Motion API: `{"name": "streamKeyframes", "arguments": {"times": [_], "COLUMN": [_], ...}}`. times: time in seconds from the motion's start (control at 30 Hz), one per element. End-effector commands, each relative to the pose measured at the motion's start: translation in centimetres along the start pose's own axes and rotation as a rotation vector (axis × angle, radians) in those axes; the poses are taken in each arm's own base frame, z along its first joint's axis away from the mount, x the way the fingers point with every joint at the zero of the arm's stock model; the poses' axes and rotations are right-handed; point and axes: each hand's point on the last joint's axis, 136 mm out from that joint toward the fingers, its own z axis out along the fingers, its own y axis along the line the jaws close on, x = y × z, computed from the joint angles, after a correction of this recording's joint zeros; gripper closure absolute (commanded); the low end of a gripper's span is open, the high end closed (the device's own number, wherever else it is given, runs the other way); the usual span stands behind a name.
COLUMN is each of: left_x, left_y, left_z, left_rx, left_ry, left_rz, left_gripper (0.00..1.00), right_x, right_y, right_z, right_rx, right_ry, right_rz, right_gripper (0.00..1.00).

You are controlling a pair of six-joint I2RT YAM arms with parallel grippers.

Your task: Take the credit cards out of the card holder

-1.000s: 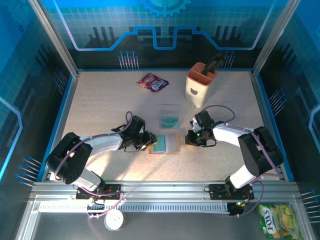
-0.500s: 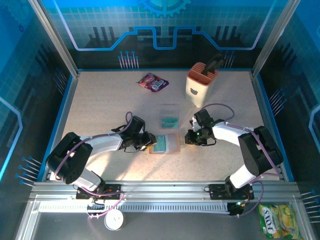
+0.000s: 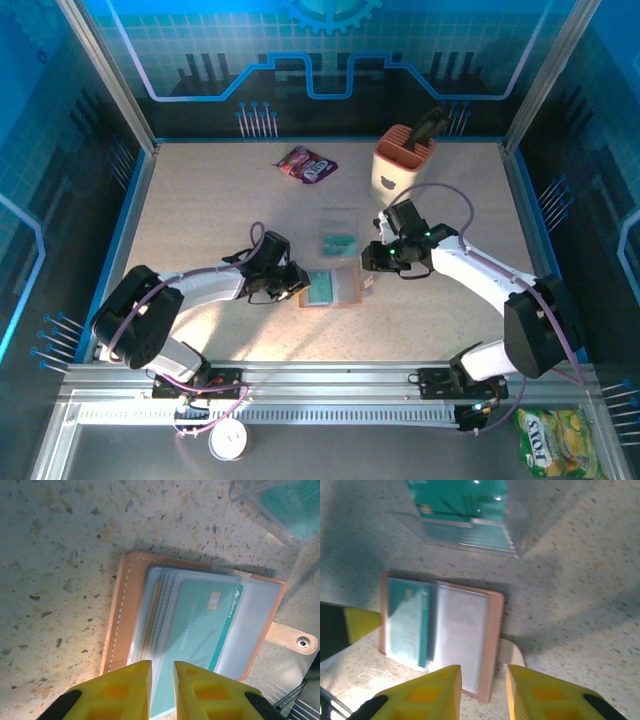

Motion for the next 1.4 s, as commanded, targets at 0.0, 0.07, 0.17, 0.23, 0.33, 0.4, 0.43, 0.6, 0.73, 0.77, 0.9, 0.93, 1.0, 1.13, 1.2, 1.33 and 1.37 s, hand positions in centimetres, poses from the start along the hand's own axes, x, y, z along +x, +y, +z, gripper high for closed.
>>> {"name": "streamKeyframes", "arguments": {"times": [0.0,0.07,0.17,0.23,0.33,0.4,0.43,0.6,0.73,0.77,0.9,0.93,1.0,1.13,1.2,1.33,1.37], "left_x": [-0.6,-0.5,-0.4,-0.4,-0.3,-0.2,-0.2,-0.1,-0.2,-0.2,-0.2,-0.2,-0.2,-0.2,-0.1,-0.1,-0.1], "left_y": [-1.2,-1.4,-1.5,-1.6,-1.7,-1.8,-1.8,-1.8,-1.4,-1.1,-0.6,-0.5,-0.3,-0.1,0.1,0.5,0.5], "left_z": [-0.7,-0.6,-0.6,-0.5,-0.3,-0.1,0.1,0.4,0.3,0.4,0.5,0.6,0.6,0.6,0.8,1.1,1.1], "left_rx": [0.023,0.033,0.041,0.046,0.051,0.053,0.057,0.065,0.041,0.026,0.004,0.002,-0.003,-0.014,-0.020,-0.028,-0.029], "left_ry": [-0.017,-0.010,-0.003,0.001,0.014,0.021,0.025,0.035,0.026,0.026,0.029,0.029,0.027,0.025,0.028,0.033,0.030], "left_rz": [0.024,0.025,0.023,0.025,0.024,0.022,0.018,0.011,0.011,0.008,0.005,0.003,0.000,0.003,0.001,-0.003,-0.003], "left_gripper": [0.84,0.87,0.90,0.91,0.93,0.93,0.94,0.95,0.95,0.95,0.95,0.95,0.95,0.95,0.94,0.94,0.95], "right_x": [0.1,0.1,0.5,0.9,1.5,1.7,1.9,2.4,2.7,2.7,3.1,3.2,3.4,3.8,3.9,4.4,4.5], "right_y": [2.4,4.2,6.7,7.9,9.1,9.5,9.6,9.8,9.5,9.4,9.0,8.9,8.6,8.1,7.8,7.6,7.5], "right_z": [0.3,0.9,2.1,3.1,4.8,5.7,6.1,7.8,8.6,8.8,9.2,9.3,9.5,9.8,10.0,10.4,10.5], "right_rx": [-0.065,-0.123,-0.189,-0.214,-0.243,-0.252,-0.256,-0.267,-0.261,-0.262,-0.250,-0.247,-0.238,-0.219,-0.211,-0.214,-0.212], "right_ry": [0.028,0.041,0.077,0.105,0.142,0.159,0.170,0.207,0.222,0.223,0.231,0.235,0.239,0.245,0.249,0.260,0.261], "right_rz": [0.001,-0.002,-0.018,-0.027,-0.029,-0.028,-0.026,-0.019,-0.012,-0.012,-0.004,-0.003,0.003,0.006,0.009,0.017,0.020], "right_gripper": [0.69,0.69,0.69,0.69,0.70,0.70,0.70,0.70,0.69,0.68,0.67,0.66,0.64,0.63,0.63,0.64,0.64]}}
